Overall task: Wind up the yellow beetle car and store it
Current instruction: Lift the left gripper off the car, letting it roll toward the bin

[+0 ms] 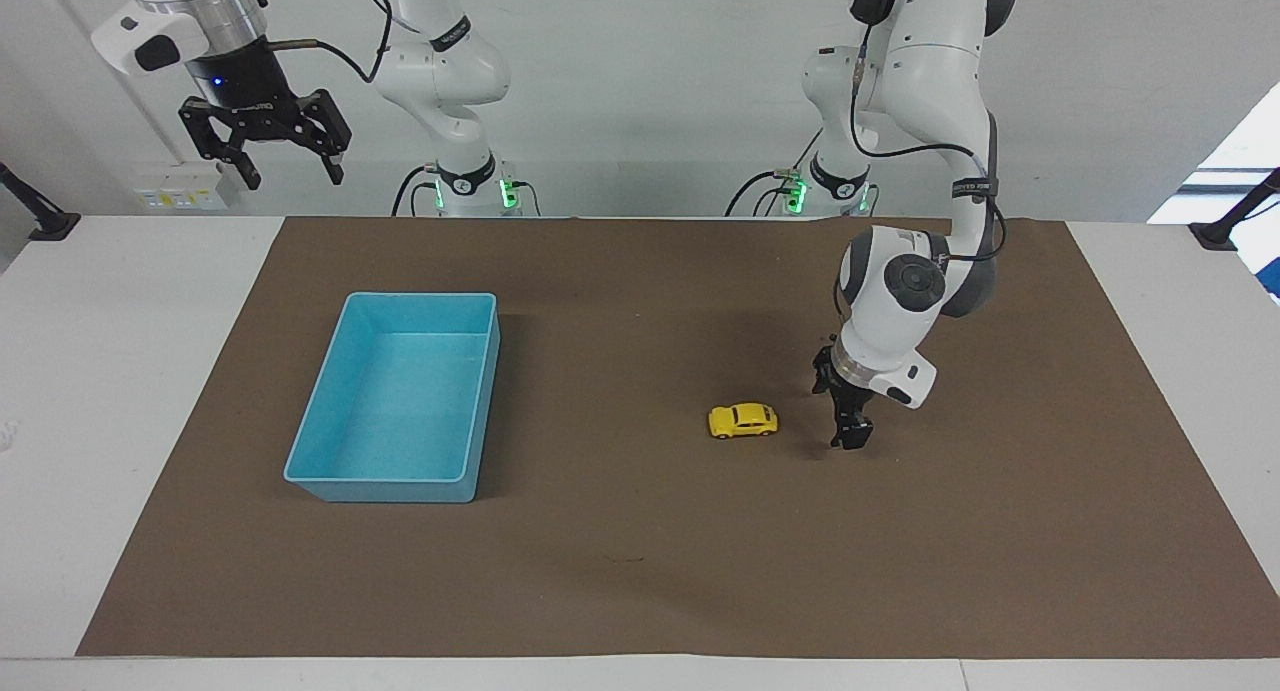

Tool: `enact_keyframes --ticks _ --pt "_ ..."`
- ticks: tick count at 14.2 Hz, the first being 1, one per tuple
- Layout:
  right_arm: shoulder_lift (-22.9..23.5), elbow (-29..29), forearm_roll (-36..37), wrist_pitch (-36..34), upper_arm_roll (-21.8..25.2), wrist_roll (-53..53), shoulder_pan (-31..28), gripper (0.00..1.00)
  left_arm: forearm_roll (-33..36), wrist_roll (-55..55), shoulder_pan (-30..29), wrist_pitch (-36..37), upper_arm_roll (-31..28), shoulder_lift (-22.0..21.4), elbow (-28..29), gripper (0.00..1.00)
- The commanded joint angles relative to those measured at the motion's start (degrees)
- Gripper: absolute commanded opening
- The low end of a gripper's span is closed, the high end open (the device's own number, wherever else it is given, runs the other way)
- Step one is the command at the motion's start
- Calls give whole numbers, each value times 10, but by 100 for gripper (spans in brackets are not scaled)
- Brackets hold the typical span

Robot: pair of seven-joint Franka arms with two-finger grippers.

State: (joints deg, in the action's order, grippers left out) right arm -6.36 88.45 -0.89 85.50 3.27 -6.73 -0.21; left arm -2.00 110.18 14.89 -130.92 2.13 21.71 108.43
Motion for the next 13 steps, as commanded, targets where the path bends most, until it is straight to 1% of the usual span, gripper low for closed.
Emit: enact_keyframes --ticks 1,10,13 --pt "-6 0 8 -9 -4 5 -1 100 2 -8 -7 0 3 -7 5 100" --pt "-6 0 8 -9 -3 5 -1 100 2 -12 -7 -4 3 -7 3 100" --pt "-6 0 8 -9 0 5 -1 100 2 -30 -7 -1 3 -16 2 100"
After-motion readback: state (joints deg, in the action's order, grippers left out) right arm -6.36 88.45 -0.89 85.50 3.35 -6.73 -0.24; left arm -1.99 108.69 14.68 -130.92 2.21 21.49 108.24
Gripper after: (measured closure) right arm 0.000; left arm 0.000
